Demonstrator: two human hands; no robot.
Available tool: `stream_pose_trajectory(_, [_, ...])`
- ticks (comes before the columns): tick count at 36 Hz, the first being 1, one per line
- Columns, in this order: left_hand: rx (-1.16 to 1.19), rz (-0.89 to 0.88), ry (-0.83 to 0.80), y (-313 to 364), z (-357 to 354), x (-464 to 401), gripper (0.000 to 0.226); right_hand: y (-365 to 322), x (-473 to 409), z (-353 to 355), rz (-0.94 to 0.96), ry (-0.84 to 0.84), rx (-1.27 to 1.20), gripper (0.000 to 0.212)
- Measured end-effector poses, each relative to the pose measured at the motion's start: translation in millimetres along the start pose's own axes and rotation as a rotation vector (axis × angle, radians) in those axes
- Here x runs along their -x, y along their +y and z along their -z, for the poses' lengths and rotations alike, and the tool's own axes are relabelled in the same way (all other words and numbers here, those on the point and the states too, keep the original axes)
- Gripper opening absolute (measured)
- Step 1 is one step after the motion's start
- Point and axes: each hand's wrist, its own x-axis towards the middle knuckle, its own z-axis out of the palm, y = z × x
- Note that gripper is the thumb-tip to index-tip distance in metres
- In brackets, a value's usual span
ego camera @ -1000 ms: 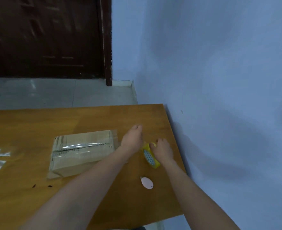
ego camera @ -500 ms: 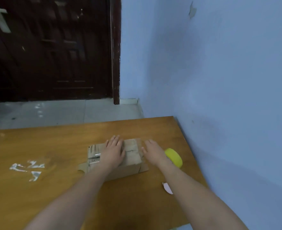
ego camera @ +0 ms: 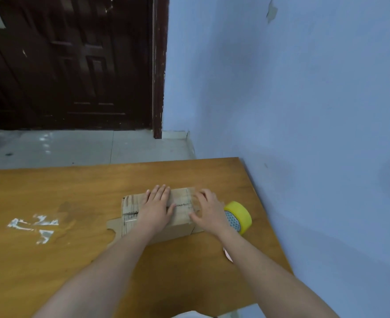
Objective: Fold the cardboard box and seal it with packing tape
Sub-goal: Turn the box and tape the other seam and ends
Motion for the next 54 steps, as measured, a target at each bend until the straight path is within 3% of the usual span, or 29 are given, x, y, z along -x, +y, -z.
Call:
stream_pose_trajectory(8, [0.009, 0.002, 0.021, -1, -2, 2, 0.061, 6, 9, 1, 0.175, -0.118, 0.097, 0.061])
stream_pose_trajectory(17, [0.012, 0.002, 0.039, -2, -6, 0, 0.061, 6, 11, -5, 0.208, -0.032, 0.211, 0.056])
stream_pose_trajectory(25, [0.005, 0.005, 0.038, -2, -6, 1, 0.062, 2, -8, 1, 0.064, -0.105, 0.067, 0.058])
stream_pose_trajectory(34, [0.012, -0.002, 0.059, -1, -4, 3, 0.061, -6, -18, -8, -0.052, -0.053, -0.007, 0.031])
stream_pose_trajectory(50, [0.038, 0.007, 0.067, -3, -8, 1, 0.06, -11, -33, -13, -0.363, -0.04, -0.588, 0.017])
stream_pose_trajectory(54, [0.028, 0.013, 0.057, -3, -6, 2, 0.06, -2, -28, -17, -0.363, -0.061, -0.627, 0.02])
